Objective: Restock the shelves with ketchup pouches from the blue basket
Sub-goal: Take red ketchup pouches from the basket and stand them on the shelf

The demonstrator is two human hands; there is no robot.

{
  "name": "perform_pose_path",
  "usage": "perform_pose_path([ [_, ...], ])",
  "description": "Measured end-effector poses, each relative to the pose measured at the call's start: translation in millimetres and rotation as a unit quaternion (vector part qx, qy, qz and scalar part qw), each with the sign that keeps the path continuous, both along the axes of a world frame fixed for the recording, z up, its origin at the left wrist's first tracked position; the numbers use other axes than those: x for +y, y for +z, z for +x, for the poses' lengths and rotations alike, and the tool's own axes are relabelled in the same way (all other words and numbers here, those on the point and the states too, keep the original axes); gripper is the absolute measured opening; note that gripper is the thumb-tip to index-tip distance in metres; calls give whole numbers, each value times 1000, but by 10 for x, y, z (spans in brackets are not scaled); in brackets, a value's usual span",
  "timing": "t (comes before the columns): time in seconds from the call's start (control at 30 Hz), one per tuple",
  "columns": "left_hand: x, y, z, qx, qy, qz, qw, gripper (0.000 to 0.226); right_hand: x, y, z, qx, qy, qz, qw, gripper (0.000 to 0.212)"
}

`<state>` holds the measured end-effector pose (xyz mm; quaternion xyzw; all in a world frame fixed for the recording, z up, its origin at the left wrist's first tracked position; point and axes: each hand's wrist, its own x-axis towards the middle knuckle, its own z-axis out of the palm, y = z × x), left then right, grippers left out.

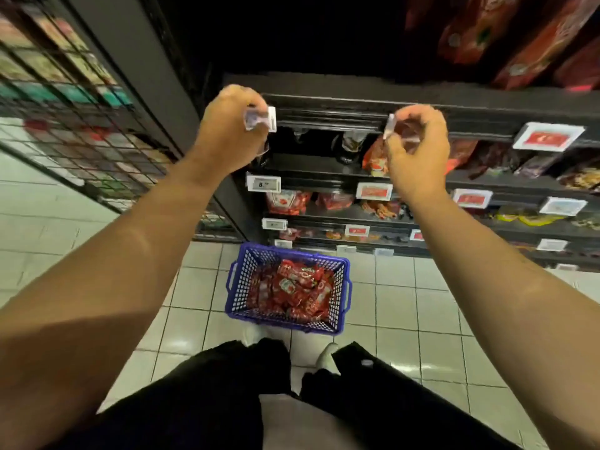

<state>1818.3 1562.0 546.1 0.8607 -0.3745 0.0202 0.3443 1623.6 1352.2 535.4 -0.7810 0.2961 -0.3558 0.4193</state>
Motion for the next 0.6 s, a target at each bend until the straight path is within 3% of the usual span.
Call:
perform_pose_path([
  [0.1, 312, -364, -576, 25, 28, -28, 999, 21, 142, -371, -404, -1, 28, 74, 997, 28],
  [0.17, 497, -763, -920, 116, 43, 20, 992, 19, 202, -796, -655, 88, 68, 162, 980, 25],
  [0.27, 748, -1345, -1331, 293, 75, 169, 938, 12, 367, -1518, -1068, 276, 102, 277, 915, 6],
  [0.37, 997, -1852, -1625, 383, 112, 260, 879, 15, 615, -2068, -1472, 383, 78, 345, 853, 6],
  [0.47, 1243, -2330, -1855, 442, 113, 328, 827, 9, 845, -2456, -1680, 428, 57, 381, 818, 2],
  [0.6, 1523, -3000, -1988, 476, 122, 382, 783, 8, 1128, -3054, -1761, 432, 4, 444, 785, 21],
])
